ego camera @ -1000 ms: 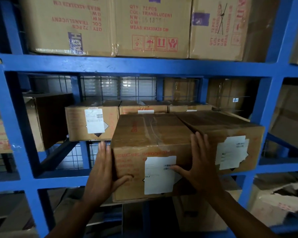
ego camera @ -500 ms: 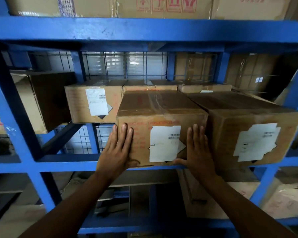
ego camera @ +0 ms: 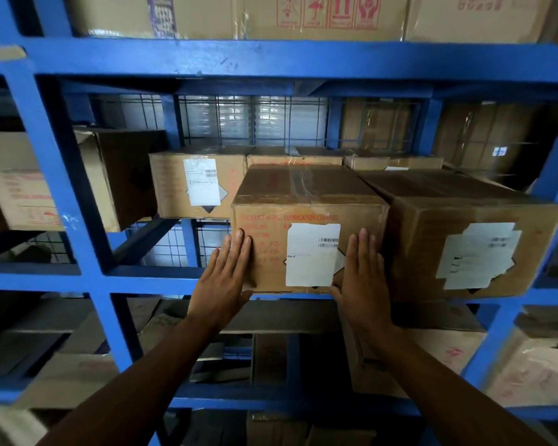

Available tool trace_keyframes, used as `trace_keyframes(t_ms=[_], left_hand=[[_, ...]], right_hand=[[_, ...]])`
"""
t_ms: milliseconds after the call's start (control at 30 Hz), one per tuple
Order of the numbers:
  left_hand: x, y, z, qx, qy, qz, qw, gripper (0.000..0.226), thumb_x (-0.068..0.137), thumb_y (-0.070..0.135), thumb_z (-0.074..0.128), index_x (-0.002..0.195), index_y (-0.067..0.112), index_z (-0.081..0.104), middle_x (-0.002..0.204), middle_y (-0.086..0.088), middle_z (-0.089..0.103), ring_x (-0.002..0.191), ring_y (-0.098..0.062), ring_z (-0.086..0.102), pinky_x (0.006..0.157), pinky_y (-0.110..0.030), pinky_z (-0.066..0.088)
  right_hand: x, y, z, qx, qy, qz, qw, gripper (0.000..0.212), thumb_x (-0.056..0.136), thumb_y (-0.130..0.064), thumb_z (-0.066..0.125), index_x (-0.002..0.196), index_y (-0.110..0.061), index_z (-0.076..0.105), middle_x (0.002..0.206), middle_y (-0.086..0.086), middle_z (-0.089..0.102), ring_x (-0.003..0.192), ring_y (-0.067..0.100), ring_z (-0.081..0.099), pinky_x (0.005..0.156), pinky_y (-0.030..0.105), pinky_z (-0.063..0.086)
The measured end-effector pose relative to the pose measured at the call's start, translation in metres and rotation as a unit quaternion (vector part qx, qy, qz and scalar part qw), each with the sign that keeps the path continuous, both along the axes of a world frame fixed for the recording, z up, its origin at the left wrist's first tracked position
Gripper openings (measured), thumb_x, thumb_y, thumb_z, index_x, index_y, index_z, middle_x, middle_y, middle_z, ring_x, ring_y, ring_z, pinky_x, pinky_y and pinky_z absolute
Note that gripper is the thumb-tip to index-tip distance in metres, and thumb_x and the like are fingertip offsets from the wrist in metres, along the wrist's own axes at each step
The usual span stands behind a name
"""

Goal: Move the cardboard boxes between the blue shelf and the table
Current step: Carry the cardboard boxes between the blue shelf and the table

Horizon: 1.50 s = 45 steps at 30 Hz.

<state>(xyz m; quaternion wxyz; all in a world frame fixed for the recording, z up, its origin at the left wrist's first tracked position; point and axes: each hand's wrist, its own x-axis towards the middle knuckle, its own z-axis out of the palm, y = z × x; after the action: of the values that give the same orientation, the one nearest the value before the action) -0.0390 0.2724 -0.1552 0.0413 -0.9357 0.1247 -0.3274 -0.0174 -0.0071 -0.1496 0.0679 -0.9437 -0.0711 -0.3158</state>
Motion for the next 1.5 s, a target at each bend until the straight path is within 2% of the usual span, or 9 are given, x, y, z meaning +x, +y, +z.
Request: trace_keyframes(t_ms=[167,333,600,767,1067,1100,1167,1233,1500], left_hand=[[-0.054,0.046,-0.023,-0.128,0.078,0.050,0.987,0.103,0.089,0.044,0.064,0.156,0.014,-0.008,0.164,-0.006,-0.009,0.152,-0.023,-0.003,0.122,-0.040,0.011],[-0.146,0.136,-0.051,-0.300,0.110,0.190,0.928,0.095,0.088,0.048,0.064,0.157,0.016,0.008,0.164,-0.006,0.014,0.148,-0.027,0.024,0.113,-0.042,0.029],[-0.367,0.280,-0.093,-0.401,0.083,0.439,0.800,0.084,0.088,0.042,0.066,0.155,0.014,0.023,0.155,-0.012,0.036,0.133,-0.034,0.046,0.099,-0.043,0.042],[-0.486,0.328,-0.091,-0.425,0.030,0.570,0.702,0.084,0.089,0.051,0.060,0.156,0.022,0.018,0.151,-0.011,0.041,0.130,-0.035,0.048,0.094,-0.045,0.046],[-0.624,0.305,-0.121,-0.487,-0.154,0.713,0.480,0.096,0.084,0.064,0.060,0.156,0.021,0.014,0.157,-0.007,0.033,0.139,-0.029,0.039,0.104,-0.042,0.040],[-0.620,0.304,-0.126,-0.484,-0.160,0.716,0.477,0.095,0.085,0.062,0.061,0.156,0.020,0.014,0.158,-0.007,0.031,0.140,-0.028,0.038,0.106,-0.041,0.039],[-0.637,0.275,-0.139,-0.464,-0.225,0.770,0.376,0.095,0.086,0.060,0.061,0.157,0.018,0.014,0.159,-0.007,0.027,0.143,-0.026,0.033,0.110,-0.038,0.034],[-0.638,0.261,-0.142,-0.470,-0.238,0.759,0.383,0.095,0.086,0.061,0.059,0.157,0.018,0.014,0.160,-0.006,0.025,0.145,-0.024,0.030,0.113,-0.037,0.032],[-0.647,0.120,-0.159,-0.389,-0.300,0.852,0.181,0.089,0.087,0.063,0.057,0.156,0.024,0.017,0.160,-0.001,0.028,0.143,-0.021,0.033,0.110,-0.045,0.039]], right_hand=[[-0.049,0.055,-0.019,0.027,0.102,0.087,0.991,0.119,0.081,-0.049,0.073,0.155,-0.012,-0.012,0.162,0.008,-0.019,0.151,0.027,-0.008,0.124,0.045,0.006],[-0.087,0.154,-0.041,0.105,0.214,0.233,0.943,0.107,0.081,-0.058,0.068,0.157,-0.015,0.007,0.164,0.005,0.012,0.150,0.024,0.012,0.122,0.039,0.015],[-0.172,0.357,-0.063,0.082,0.307,0.401,0.859,0.097,0.075,-0.053,0.077,0.149,-0.006,0.035,0.151,0.015,0.043,0.139,0.028,0.039,0.115,0.036,0.029],[-0.258,0.480,-0.081,0.016,0.356,0.505,0.786,0.094,0.071,-0.065,0.072,0.146,-0.018,0.041,0.143,0.009,0.053,0.133,0.027,0.048,0.107,0.036,0.040],[-0.393,0.636,-0.110,-0.131,0.370,0.707,0.588,0.103,0.071,-0.067,0.072,0.151,-0.016,0.035,0.151,0.012,0.045,0.138,0.025,0.042,0.111,0.037,0.037],[-0.392,0.640,-0.109,-0.130,0.379,0.707,0.583,0.103,0.070,-0.068,0.072,0.151,-0.016,0.035,0.150,0.012,0.045,0.138,0.025,0.043,0.110,0.038,0.038],[-0.435,0.663,-0.123,-0.214,0.375,0.757,0.490,0.104,0.068,-0.070,0.071,0.151,-0.018,0.035,0.149,0.011,0.046,0.137,0.026,0.044,0.108,0.040,0.040],[-0.449,0.669,-0.126,-0.212,0.370,0.768,0.478,0.105,0.067,-0.073,0.069,0.151,-0.020,0.036,0.150,0.011,0.046,0.136,0.027,0.044,0.108,0.040,0.041],[-0.574,0.638,-0.151,-0.326,0.331,0.853,0.238,0.101,0.072,-0.070,0.070,0.150,-0.015,0.038,0.150,0.011,0.045,0.138,0.027,0.043,0.110,0.042,0.039]])
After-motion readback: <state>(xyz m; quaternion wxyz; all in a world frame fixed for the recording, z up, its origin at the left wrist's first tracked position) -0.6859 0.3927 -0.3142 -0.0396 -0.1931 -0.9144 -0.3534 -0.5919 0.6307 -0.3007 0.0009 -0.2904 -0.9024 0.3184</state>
